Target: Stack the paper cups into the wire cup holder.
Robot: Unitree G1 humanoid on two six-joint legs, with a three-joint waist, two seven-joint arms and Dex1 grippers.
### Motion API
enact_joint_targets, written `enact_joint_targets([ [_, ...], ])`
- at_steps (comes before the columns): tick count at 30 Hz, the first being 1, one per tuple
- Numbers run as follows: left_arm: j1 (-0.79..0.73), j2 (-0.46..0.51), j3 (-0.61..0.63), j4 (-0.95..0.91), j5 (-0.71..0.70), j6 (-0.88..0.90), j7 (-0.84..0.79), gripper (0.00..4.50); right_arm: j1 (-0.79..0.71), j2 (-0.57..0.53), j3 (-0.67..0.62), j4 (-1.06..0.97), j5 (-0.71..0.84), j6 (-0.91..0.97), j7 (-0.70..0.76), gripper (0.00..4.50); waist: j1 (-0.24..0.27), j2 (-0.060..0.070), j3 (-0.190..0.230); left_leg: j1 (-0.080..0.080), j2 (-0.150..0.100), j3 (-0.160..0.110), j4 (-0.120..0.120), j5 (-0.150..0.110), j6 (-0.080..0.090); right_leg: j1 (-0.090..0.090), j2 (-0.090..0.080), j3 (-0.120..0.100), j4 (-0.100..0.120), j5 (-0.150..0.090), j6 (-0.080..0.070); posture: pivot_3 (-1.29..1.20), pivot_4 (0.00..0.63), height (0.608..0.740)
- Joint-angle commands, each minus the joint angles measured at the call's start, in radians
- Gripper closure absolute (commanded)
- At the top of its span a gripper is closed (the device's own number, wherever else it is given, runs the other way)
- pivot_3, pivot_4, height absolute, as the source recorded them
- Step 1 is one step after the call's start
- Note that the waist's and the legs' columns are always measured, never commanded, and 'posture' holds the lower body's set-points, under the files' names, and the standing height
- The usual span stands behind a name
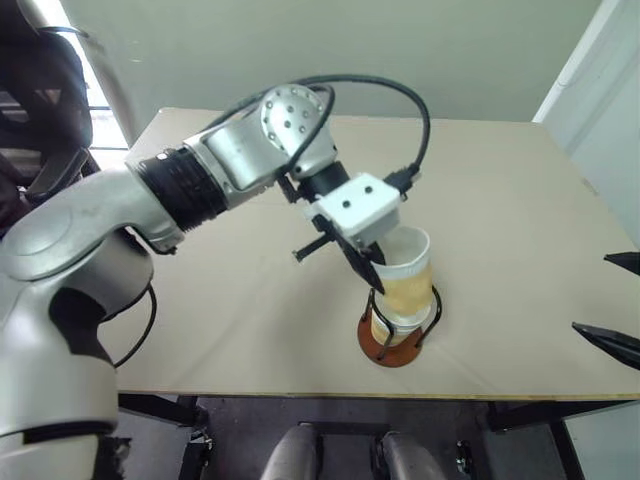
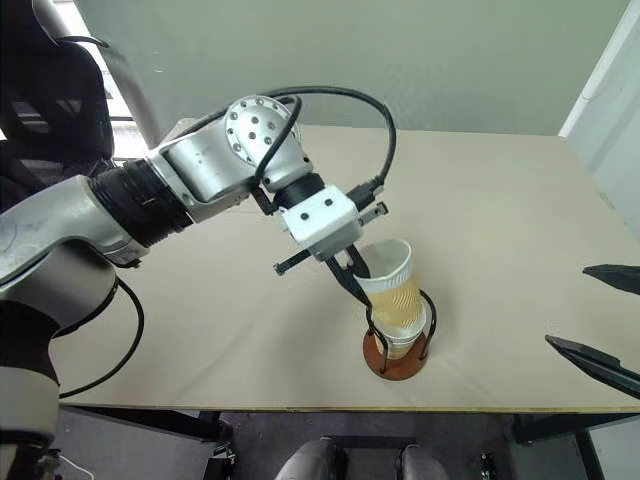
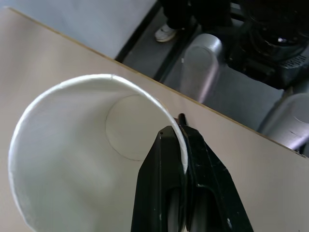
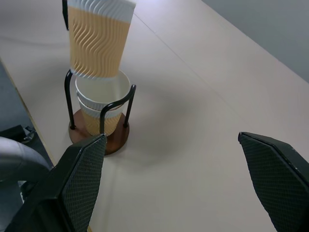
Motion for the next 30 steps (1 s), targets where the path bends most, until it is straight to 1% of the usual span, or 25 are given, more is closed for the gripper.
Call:
enact_joint_targets([
  [1, -0.033, -0.027, -0.006, 0.053, 0.018, -0.034, -0.031, 4.45, 0.012, 0.007, -0.062, -0.023, 0.028, 0.009, -0.013, 0.00, 0.000, 0.000, 0.000, 0.000, 0.000, 0.000, 0.000, 0.000, 0.000, 0.000, 0.000, 0.000, 0.000, 0.000, 0.000, 0.00, 0.150, 0.740],
  [4, -0.023, -0.054, -0.003, 0.094, 0.039, -0.044, -0.031, 4.45, 0.023, 0.013, -0.074, -0.034, 0.041, 0.013, -0.022, 0.00, 0.000, 0.000, 0.000, 0.000, 0.000, 0.000, 0.000, 0.000, 0.000, 0.000, 0.000, 0.000, 0.000, 0.000, 0.001, 0.00, 0.150, 0.740],
  [13, -0.002, -0.044, -0.024, 0.055, 0.023, -0.055, -0.031, 4.45, 0.039, 0.006, -0.077, -0.047, 0.064, 0.022, -0.043, 0.00, -0.001, 0.000, 0.000, 0.000, 0.000, 0.000, 0.000, -0.001, 0.000, 0.000, 0.000, 0.000, 0.000, 0.000, 0.002, 0.00, 0.150, 0.740],
  [20, 0.005, -0.051, -0.028, 0.066, 0.045, -0.055, -0.031, 4.45, 0.056, 0.011, -0.077, -0.053, 0.067, 0.018, -0.049, 0.00, -0.001, 0.000, 0.000, 0.000, 0.000, 0.000, 0.000, -0.001, -0.001, 0.000, 0.000, 0.000, 0.000, 0.000, 0.002, 0.00, 0.150, 0.740],
  [23, 0.009, -0.059, -0.023, 0.071, 0.059, -0.054, -0.031, 3.84, 0.062, 0.014, -0.076, -0.052, 0.064, 0.014, -0.049, 0.00, -0.001, 0.000, 0.000, 0.000, 0.000, 0.000, 0.000, -0.001, -0.001, 0.000, 0.000, 0.000, 0.000, 0.000, 0.002, 0.00, 0.150, 0.740],
  [30, 0.028, -0.091, 0.032, 0.103, 0.073, -0.058, -0.031, 1.33, 0.053, 0.000, -0.067, -0.044, 0.064, 0.013, -0.054, 0.00, 0.000, 0.000, 0.000, 0.000, 0.000, 0.000, 0.000, -0.001, -0.001, 0.000, 0.000, 0.000, 0.000, 0.000, 0.002, 0.00, 0.150, 0.740],
])
